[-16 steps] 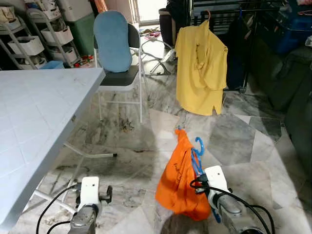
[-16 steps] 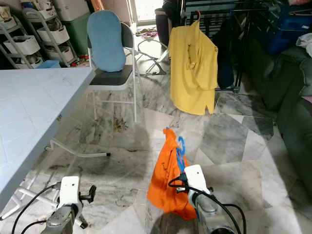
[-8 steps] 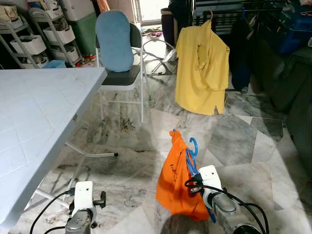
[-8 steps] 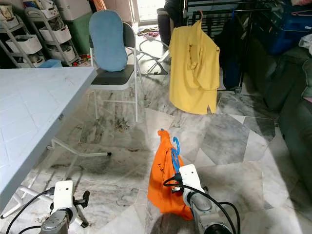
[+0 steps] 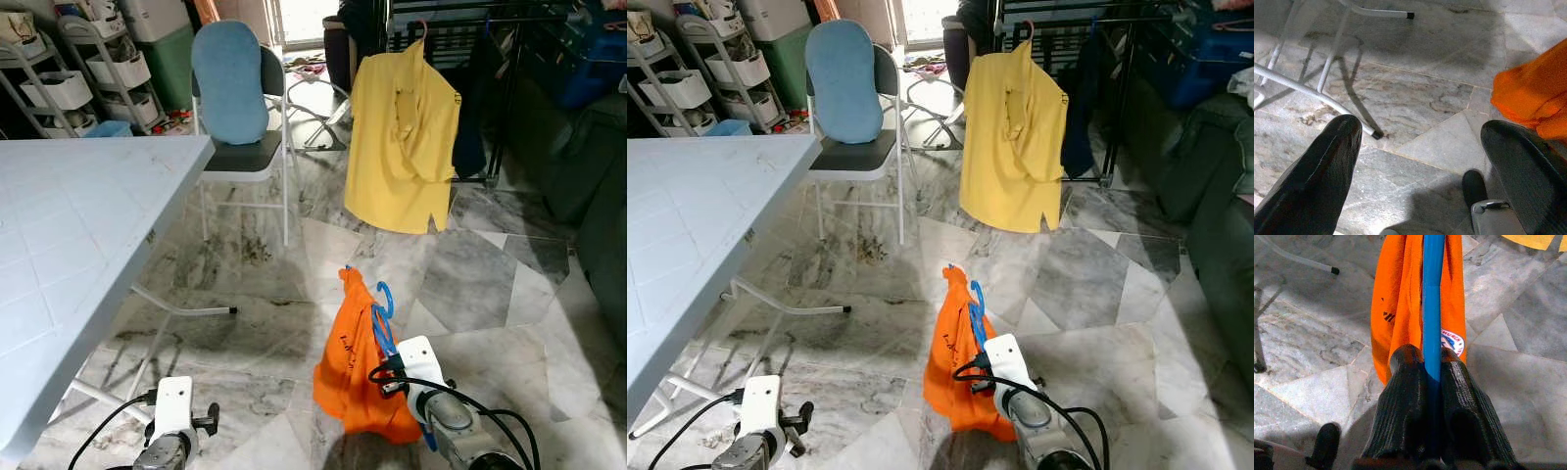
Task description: Hang hanger
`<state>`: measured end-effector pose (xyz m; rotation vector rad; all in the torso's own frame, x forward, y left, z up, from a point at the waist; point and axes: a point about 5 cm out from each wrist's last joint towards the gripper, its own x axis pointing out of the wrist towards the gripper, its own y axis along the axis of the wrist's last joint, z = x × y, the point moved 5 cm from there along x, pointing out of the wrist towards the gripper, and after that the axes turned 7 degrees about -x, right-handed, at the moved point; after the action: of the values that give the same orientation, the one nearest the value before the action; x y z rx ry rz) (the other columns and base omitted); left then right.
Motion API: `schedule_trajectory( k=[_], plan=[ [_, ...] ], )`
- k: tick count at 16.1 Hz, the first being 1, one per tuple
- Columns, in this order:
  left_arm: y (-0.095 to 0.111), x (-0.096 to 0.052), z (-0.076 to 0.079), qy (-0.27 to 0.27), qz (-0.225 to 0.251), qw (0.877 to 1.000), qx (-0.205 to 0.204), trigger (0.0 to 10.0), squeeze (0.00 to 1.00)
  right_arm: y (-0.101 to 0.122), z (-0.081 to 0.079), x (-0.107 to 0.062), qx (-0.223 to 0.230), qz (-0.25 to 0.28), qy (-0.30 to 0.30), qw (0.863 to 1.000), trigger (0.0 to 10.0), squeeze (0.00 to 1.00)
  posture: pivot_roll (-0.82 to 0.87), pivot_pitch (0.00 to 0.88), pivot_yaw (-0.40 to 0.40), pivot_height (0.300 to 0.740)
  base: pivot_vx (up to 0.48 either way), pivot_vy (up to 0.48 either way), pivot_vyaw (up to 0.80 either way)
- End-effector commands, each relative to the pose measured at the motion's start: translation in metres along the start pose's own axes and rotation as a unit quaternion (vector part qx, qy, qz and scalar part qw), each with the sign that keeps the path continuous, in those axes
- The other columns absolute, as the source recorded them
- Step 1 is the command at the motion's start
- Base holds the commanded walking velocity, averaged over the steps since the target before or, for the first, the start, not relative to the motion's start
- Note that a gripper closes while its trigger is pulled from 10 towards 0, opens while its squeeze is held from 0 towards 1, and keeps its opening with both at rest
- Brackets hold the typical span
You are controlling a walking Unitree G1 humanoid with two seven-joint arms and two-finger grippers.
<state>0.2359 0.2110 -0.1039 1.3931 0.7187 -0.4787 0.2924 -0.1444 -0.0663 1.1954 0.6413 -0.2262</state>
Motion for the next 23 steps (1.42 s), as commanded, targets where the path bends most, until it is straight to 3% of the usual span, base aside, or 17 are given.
schedule_trajectory(
  k=[1, 6, 10, 13, 16, 18, 20, 23],
  plan=[
    [0.005, 0.001, -0.001, -0.006, 0.003, 1.0, 0.021, 10.0, 0.0, 0.014, -0.001, 0.004, 0.003, 0.023, -0.006, 1.0, 10.0, 0.0, -0.13, 0.0, 0.138, 0.74, 0.0, 0.0, 0.0],
    [0.012, 0.003, 0.008, -0.021, 0.013, 0.999, 0.029, 10.0, 0.0, 0.015, 0.001, 0.002, 0.012, 0.033, -0.014, 0.999, 10.0, 0.0, -0.15, 0.0, 0.161, 0.74, 0.0, 0.0, 0.0],
    [0.011, 0.005, 0.016, -0.034, 0.0, 0.999, 0.007, 10.0, 0.0, 0.003, 0.008, 0.001, 0.034, 0.004, -0.03, 0.999, 10.0, 0.0, -0.16, 0.0, 0.164, 0.74, 0.0, 0.0, 0.0],
    [0.018, 0.007, 0.03, -0.051, 0.003, 0.999, -0.002, 10.0, 0.0, -0.003, 0.008, 0.001, 0.025, -0.014, -0.029, 0.999, 10.0, 0.0, -0.17, 0.0, 0.163, 0.74, 0.0, 0.0, 0.0],
    [0.034, 0.01, 0.04, -0.054, 0.023, 0.998, -0.018, 10.0, 0.0, -0.003, 0.008, 0.002, 0.018, -0.021, -0.031, 0.999, 10.0, 0.0, -0.18, 0.0, 0.165, 0.74, 0.0, 0.0, 0.0],
    [0.066, 0.014, 0.04, -0.052, 0.068, 0.996, -0.038, 10.0, 0.0, 0.007, 0.015, 0.004, 0.025, -0.008, -0.041, 0.999, 10.0, 0.0, -0.18, 0.0, 0.167, 0.74, 0.0, 0.0, 0.0],
    [0.081, 0.015, 0.038, -0.05, 0.088, 0.994, -0.046, 10.0, 0.0, 0.011, 0.018, 0.005, 0.024, -0.002, -0.045, 0.999, 10.0, 0.0, -0.18, 0.0, 0.169, 0.74, 0.0, 0.0, 0.0],
    [0.08, 0.014, 0.035, -0.044, 0.089, 0.995, -0.03, 10.0, 0.0, 0.012, 0.017, 0.006, 0.017, -0.004, -0.041, 0.999, 10.0, 0.0, -0.17, 0.0, 0.164, 0.74, 0.0, 0.0, 0.0]
  ],
)
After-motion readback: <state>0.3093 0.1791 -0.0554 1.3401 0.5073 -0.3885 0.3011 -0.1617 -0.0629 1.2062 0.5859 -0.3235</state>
